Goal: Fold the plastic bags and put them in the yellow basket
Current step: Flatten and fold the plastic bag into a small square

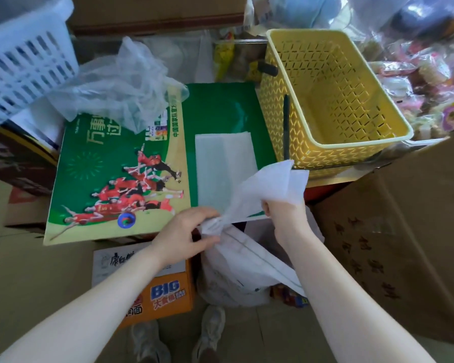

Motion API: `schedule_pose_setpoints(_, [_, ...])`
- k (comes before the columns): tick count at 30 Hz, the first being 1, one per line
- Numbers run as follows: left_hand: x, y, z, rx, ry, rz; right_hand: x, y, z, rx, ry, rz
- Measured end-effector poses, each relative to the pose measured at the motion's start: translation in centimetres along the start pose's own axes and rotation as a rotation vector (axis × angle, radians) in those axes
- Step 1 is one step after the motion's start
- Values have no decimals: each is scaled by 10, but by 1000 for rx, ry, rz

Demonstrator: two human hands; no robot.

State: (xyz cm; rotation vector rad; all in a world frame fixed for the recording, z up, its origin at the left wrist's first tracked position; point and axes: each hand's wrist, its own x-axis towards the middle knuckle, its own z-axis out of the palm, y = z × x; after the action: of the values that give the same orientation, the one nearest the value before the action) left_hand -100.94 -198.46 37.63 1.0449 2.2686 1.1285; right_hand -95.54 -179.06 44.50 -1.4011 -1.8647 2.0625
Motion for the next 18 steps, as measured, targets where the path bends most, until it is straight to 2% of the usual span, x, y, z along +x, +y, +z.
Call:
schedule_pose_setpoints(2, [6, 5, 4, -74, 201, -79, 15, -3, 8, -127, 148, -176])
schedule_pose_setpoints(5, [19, 6, 6, -41, 363, -206, 44, -6, 19, -378, 146, -358])
schedule_pose_setpoints(8, [31, 5, 6, 51, 430, -261, 69, -3, 28, -696, 95, -320])
schedule_pose_setpoints(11, [36, 4, 5, 196, 510, -303, 76, 0, 35, -788, 119, -278])
schedule_pose_setpoints(18, [48, 15, -6, 421, 338, -373, 72, 13, 40, -930, 199, -388])
